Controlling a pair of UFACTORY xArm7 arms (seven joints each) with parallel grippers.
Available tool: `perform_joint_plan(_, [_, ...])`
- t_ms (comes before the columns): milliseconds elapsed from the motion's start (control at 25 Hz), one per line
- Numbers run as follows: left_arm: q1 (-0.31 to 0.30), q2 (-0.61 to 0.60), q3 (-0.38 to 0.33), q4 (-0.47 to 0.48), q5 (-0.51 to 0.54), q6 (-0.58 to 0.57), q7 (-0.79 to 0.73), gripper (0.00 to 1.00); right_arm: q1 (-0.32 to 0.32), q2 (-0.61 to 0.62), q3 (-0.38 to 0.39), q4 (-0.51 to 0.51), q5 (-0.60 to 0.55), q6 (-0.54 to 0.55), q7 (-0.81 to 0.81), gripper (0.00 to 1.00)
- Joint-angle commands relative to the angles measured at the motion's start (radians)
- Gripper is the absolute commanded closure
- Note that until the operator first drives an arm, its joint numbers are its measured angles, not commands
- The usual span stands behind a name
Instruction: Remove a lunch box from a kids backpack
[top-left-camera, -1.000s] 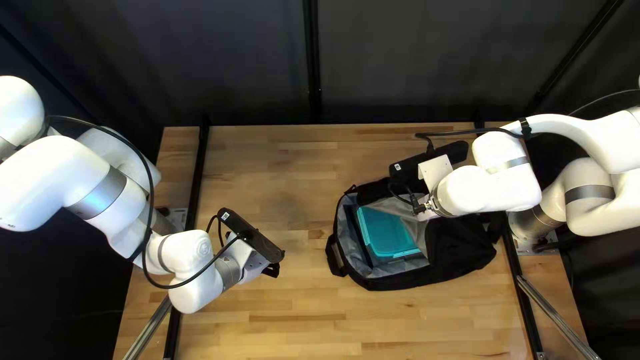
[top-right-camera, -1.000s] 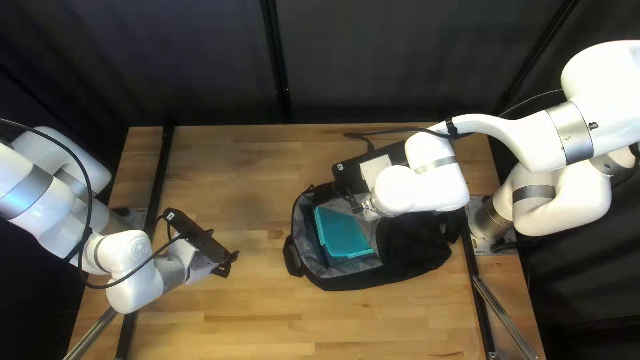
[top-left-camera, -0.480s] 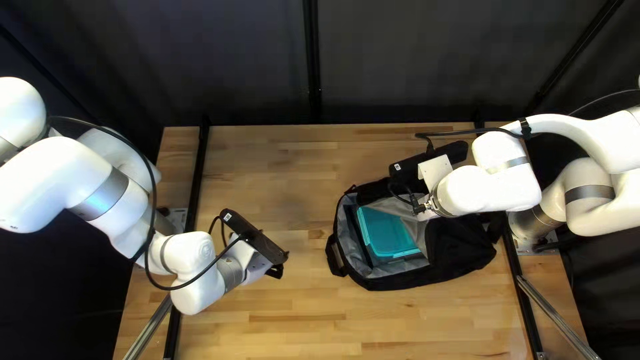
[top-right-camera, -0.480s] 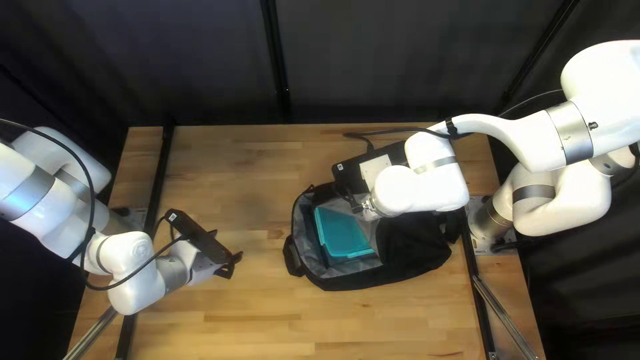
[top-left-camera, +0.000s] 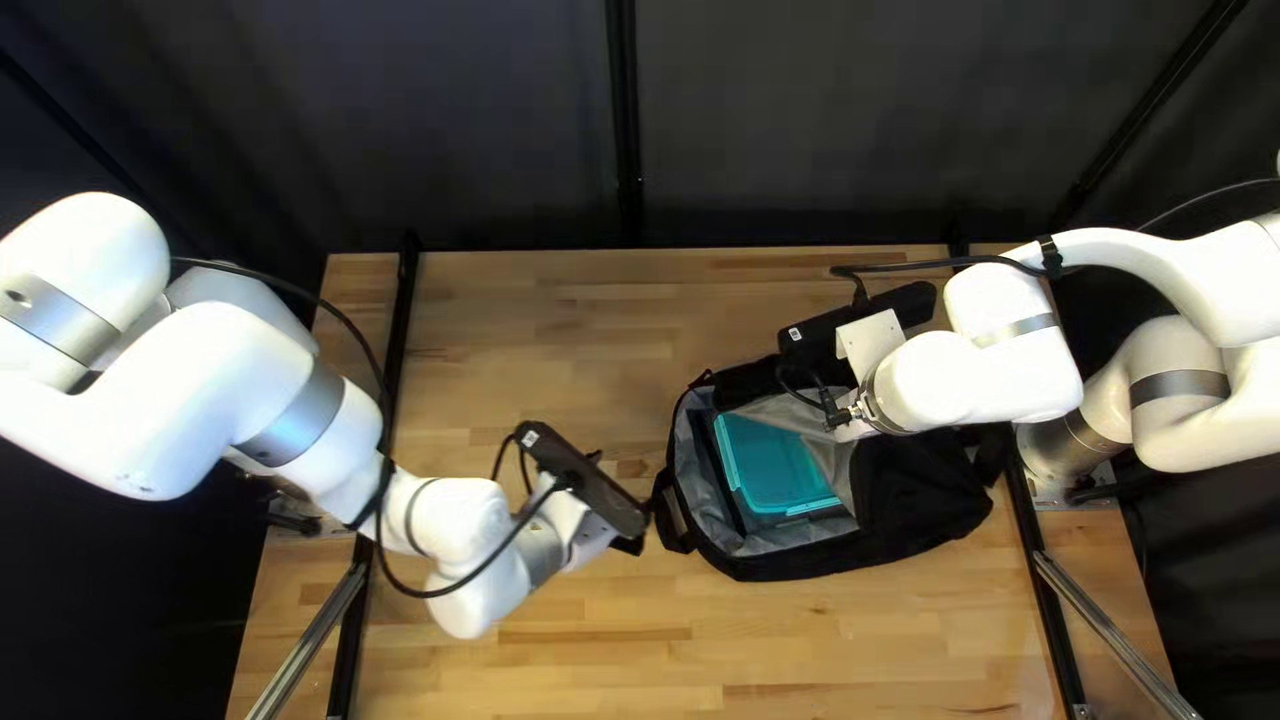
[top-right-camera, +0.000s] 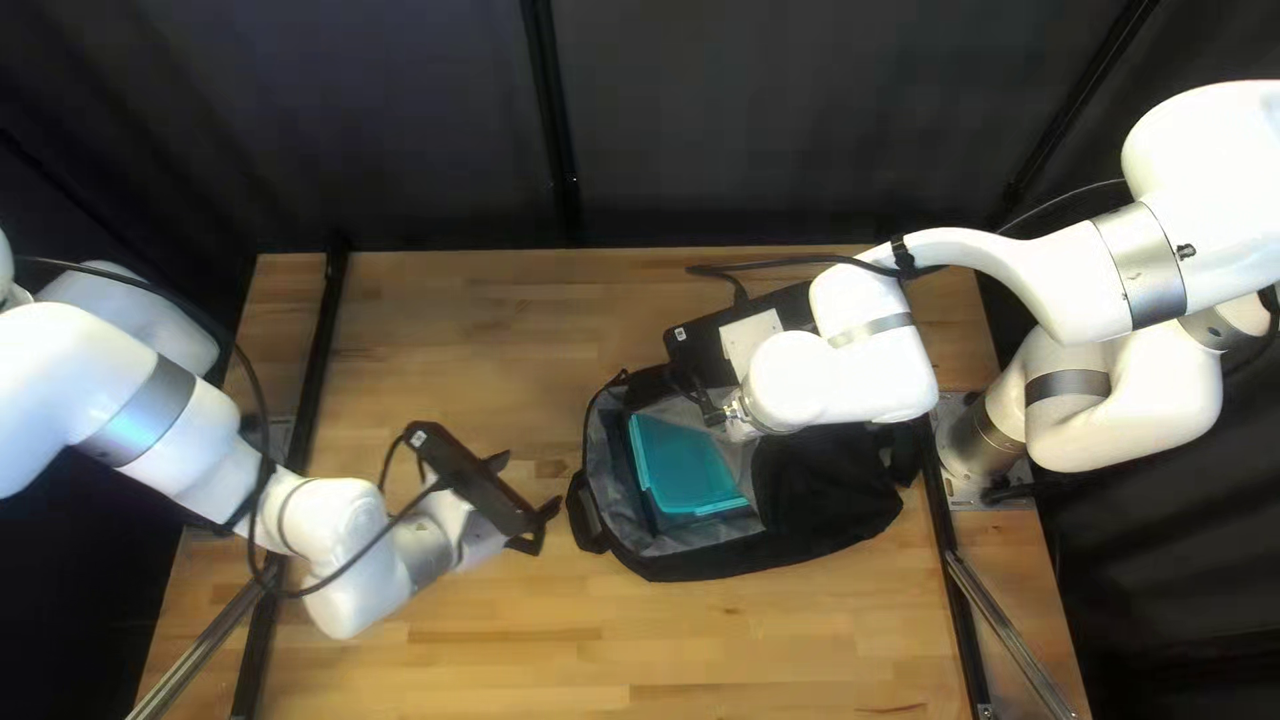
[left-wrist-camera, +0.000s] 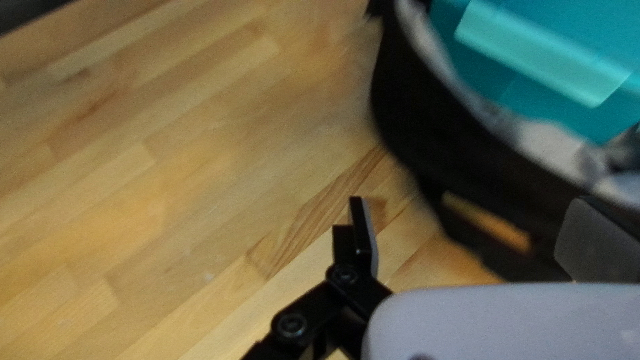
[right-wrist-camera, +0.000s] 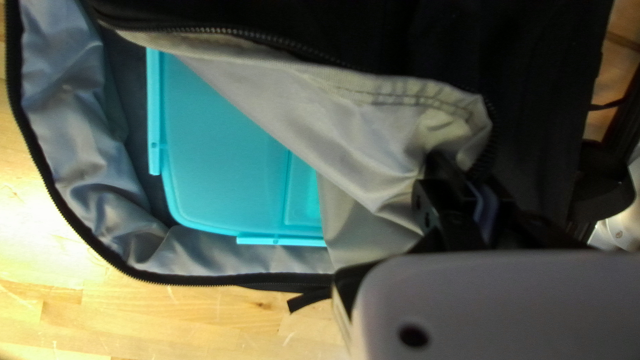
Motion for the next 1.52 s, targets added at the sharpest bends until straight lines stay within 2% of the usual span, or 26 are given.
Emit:
perform_joint_plan(40, [0.006,0.072,0.005,0.1,-0.031,0.023,0.026,0.0,0.0,0.0,0.0,0.0,0.0,0.0,0.0,1.0])
perform_joint_plan(320, [0.014,0.185,0.013,0.245,-0.079,0.045,0.007,0.0,0.0,0.0,0.0,0.0,0.0,0.0,0.0,1.0])
perform_joint_plan(640, [0.03,0.233,0.02,0.347,-0.175,0.075,-0.035,0.0,0.0,0.0,0.0,0.0,0.0,0.0,0.0,1.0])
perform_joint_plan(1080, [0.067,0.262,0.045,0.4,-0.197,0.028,-0.133,0.0,0.0,0.0,0.0,0.0,0.0,0.0,0.0,1.0])
perform_joint_plan(1160, [0.102,0.233,0.042,0.391,-0.225,-0.046,-0.07,0.0,0.0,0.0,0.0,0.0,0.0,0.0,0.0,1.0])
perform_joint_plan(1520, [0.102,0.233,0.042,0.391,-0.225,-0.046,-0.07,0.0,0.0,0.0,0.0,0.0,0.0,0.0,0.0,1.0])
